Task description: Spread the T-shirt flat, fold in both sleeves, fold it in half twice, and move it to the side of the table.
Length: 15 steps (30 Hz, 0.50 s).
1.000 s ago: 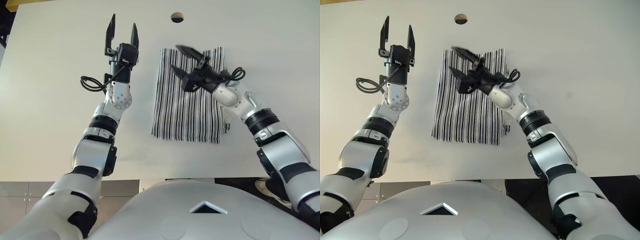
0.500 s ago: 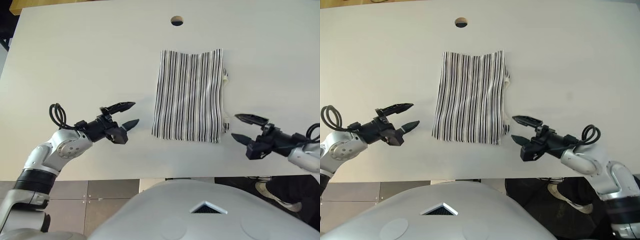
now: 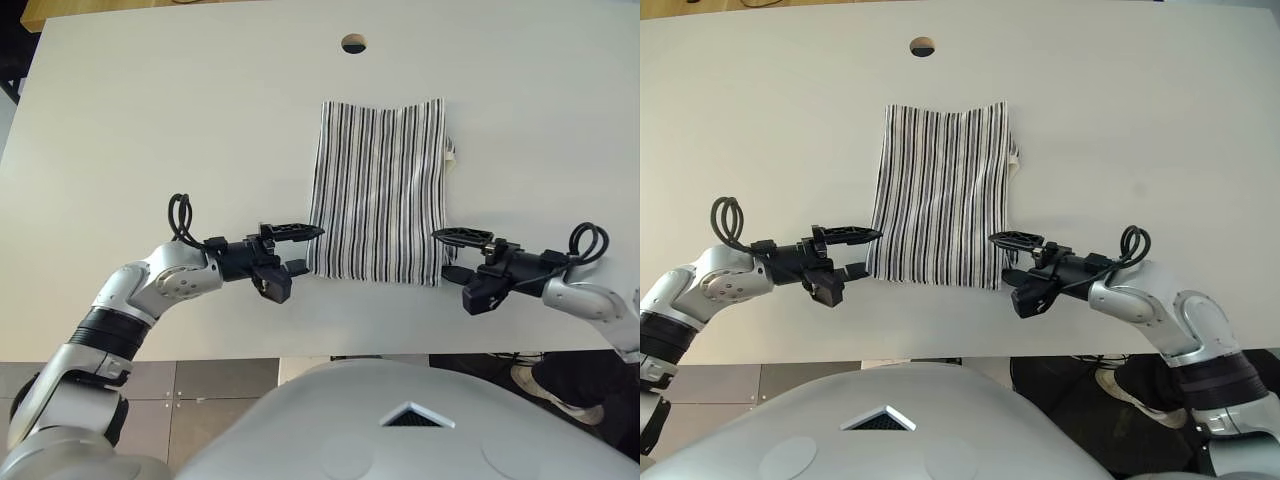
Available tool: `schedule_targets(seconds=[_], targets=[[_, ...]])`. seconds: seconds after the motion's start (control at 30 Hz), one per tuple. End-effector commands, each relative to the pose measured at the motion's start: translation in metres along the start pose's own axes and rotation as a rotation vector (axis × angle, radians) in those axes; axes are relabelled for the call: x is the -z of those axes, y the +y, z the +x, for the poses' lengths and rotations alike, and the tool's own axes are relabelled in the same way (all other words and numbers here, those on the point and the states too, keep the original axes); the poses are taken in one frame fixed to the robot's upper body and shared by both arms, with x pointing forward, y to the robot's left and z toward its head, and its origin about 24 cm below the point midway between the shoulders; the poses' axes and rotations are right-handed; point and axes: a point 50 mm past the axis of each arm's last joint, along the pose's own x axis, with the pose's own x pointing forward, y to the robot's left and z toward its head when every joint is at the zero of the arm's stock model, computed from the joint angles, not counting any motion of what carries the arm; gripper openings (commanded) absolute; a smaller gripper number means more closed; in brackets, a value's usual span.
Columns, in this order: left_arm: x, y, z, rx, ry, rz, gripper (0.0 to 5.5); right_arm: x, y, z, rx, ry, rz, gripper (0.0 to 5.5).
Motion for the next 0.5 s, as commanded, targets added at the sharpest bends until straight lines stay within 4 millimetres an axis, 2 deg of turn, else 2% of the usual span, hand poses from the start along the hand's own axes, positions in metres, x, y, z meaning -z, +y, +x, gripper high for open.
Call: schedule_targets(seconds=[0.03, 0.17, 0.37, 0.5], targets=[[0.001, -0.024, 0.006, 0.148, -0.004, -0.043, 3.22, 0.003, 0.021, 0.005, -0.121, 0.019, 0.027, 3.76], [0.003, -0.026, 0.008, 0.162, -0.015, -0.048, 2.62, 0.006, 0.021, 0.003, -0.122, 0.025, 0.031, 3.11], [0.001, -0.030, 0.008, 0.188, -0.037, -0.055, 1.45, 0.016, 0.017, -0.003, -0.102, 0.069, 0.036, 1.78], [0.000, -0.033, 0.008, 0.186, -0.040, -0.063, 0.93, 0.019, 0.011, -0.005, -0.090, 0.076, 0.022, 1.04]])
